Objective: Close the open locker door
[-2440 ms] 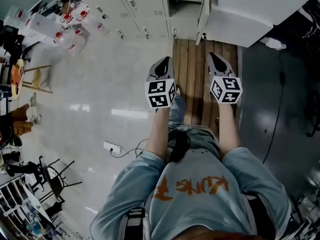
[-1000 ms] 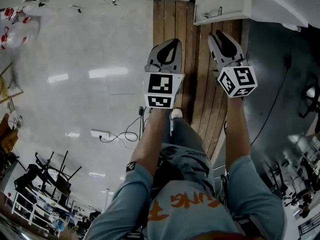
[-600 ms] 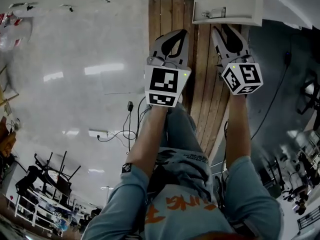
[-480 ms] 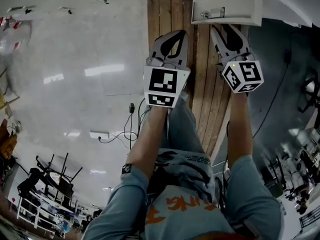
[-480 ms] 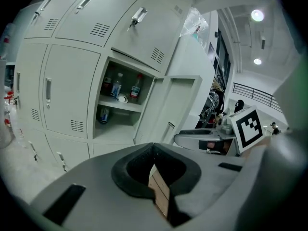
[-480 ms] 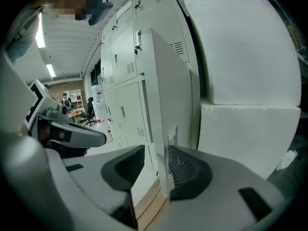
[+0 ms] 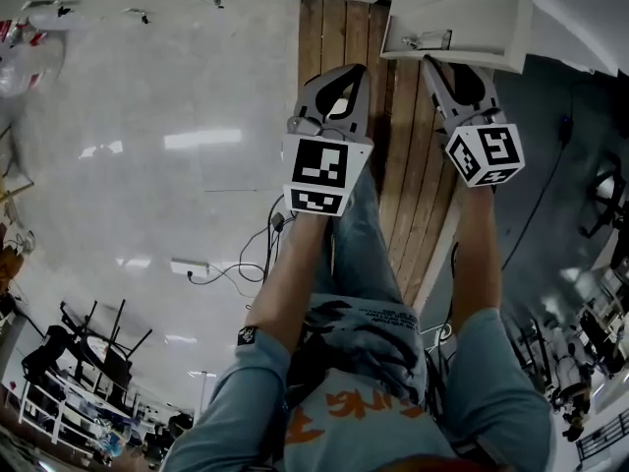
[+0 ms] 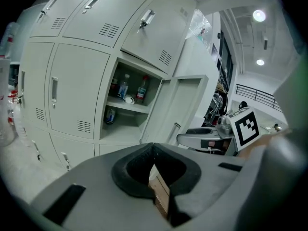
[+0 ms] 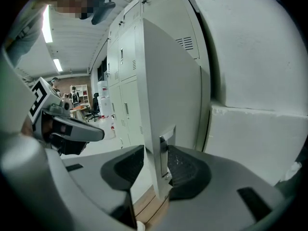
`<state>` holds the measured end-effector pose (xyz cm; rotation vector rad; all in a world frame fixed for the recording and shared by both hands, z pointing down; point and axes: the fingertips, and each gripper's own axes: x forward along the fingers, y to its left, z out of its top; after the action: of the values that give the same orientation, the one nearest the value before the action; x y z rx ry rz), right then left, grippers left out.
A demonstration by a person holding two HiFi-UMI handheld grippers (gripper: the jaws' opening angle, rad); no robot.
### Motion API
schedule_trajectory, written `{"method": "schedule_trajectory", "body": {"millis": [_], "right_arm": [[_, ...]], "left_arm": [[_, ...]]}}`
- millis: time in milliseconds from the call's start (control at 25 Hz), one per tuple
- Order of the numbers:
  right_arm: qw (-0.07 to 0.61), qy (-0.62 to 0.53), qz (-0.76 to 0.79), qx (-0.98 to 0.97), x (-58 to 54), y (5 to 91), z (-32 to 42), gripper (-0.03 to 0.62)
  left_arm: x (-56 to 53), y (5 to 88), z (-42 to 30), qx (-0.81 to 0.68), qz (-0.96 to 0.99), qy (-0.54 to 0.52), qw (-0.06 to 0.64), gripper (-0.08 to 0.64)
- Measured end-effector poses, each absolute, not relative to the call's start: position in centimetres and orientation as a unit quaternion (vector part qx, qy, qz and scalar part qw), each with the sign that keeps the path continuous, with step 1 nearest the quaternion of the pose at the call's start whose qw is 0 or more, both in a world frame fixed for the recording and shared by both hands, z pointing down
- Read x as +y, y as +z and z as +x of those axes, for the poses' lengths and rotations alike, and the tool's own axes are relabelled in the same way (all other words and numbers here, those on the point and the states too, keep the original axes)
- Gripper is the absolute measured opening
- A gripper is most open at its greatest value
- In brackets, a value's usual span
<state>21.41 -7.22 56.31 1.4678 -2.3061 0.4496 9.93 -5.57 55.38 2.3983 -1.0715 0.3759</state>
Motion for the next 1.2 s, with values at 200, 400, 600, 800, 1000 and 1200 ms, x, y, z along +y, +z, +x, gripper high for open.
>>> {"method": "schedule_trajectory", "body": {"millis": [200,400,600,800,1000,1200], "right_arm": [[0.177,0.154,0.510,-0.828,-8.0,56.2,19.8,0.156],[0.166,0.151,0.490,-0.843,-9.8,56.8,16.8,0.156],[0.161,0.141,0.476,-0.853,-11.4,57.0,14.5,0.144],[0.147,0.133,0.476,-0.857,-13.4,56.7,12.1,0.135],[0.135,0.133,0.464,-0.866,-15.6,56.7,10.3,0.130],[0.127,0.132,0.451,-0.874,-17.6,56.6,8.7,0.127]], "left_arm": [[-6.5,55.1,8.5,-0.406,0.872,0.133,0.239,0.021],[-8.2,56.2,5.9,-0.430,0.861,0.133,0.239,0.021],[-9.8,56.3,4.3,-0.451,0.849,0.133,0.239,0.021],[-11.2,56.2,2.8,-0.464,0.844,0.135,0.233,0.021],[-12.6,56.3,1.6,-0.481,0.834,0.136,0.234,0.021],[-14.4,56.4,0.8,-0.494,0.827,0.137,0.231,0.021]]}}
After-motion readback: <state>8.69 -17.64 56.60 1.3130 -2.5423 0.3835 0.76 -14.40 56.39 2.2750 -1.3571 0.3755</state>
